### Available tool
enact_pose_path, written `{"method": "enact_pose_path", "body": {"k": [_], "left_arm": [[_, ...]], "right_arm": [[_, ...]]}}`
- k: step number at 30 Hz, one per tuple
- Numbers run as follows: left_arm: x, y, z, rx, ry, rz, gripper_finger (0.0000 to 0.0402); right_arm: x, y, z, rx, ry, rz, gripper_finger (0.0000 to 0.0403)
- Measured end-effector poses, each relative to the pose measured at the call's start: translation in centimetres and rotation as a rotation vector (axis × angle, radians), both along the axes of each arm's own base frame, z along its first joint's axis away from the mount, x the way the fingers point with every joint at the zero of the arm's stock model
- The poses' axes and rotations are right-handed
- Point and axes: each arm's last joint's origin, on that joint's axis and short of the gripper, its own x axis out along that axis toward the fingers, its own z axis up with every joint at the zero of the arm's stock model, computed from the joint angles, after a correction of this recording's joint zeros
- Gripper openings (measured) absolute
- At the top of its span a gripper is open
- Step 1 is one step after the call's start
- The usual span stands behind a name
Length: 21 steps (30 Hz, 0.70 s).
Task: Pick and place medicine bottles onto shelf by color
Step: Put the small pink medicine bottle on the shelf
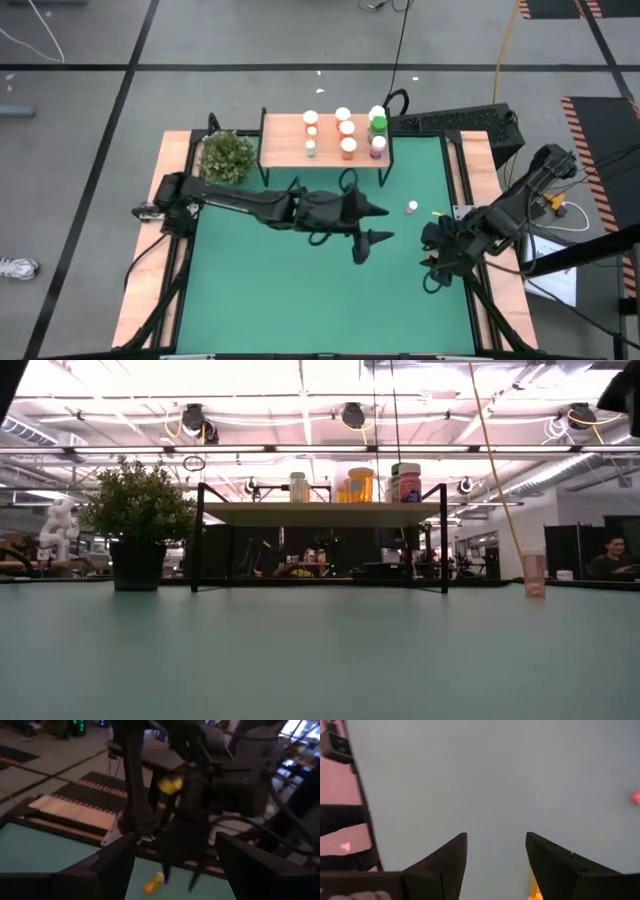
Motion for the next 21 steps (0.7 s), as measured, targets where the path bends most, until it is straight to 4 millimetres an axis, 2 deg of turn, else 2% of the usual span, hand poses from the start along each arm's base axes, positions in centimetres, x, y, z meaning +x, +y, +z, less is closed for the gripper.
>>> {"method": "enact_pose_path", "body": {"k": [2,8,14,18,21], "left_arm": [[0.6,0.5,0.0,-0.008,0.016,0.004,0.0273],[3.9,2.3,0.0,-0.025,-0.062,0.022,0.0273],[5.4,4.1,0.2,-0.025,-0.078,0.006,0.0273],[6.2,5.9,-1.1,-0.006,-0.058,0.002,0.0273],[7.6,7.5,-2.7,0.089,-0.11,0.016,0.0273]], "right_arm": [[-0.4,0.0,-0.5,0.015,-0.019,0.019,0.0196],[-1.2,0.3,-2.6,0.057,-0.054,0.097,0.0196],[-1.7,0.6,-3.5,0.104,-0.033,0.084,0.0196],[-1.8,0.6,-3.7,0.09,-0.047,0.033,0.0196],[-1.8,0.6,-3.7,0.107,-0.043,0.005,0.0196]]}}
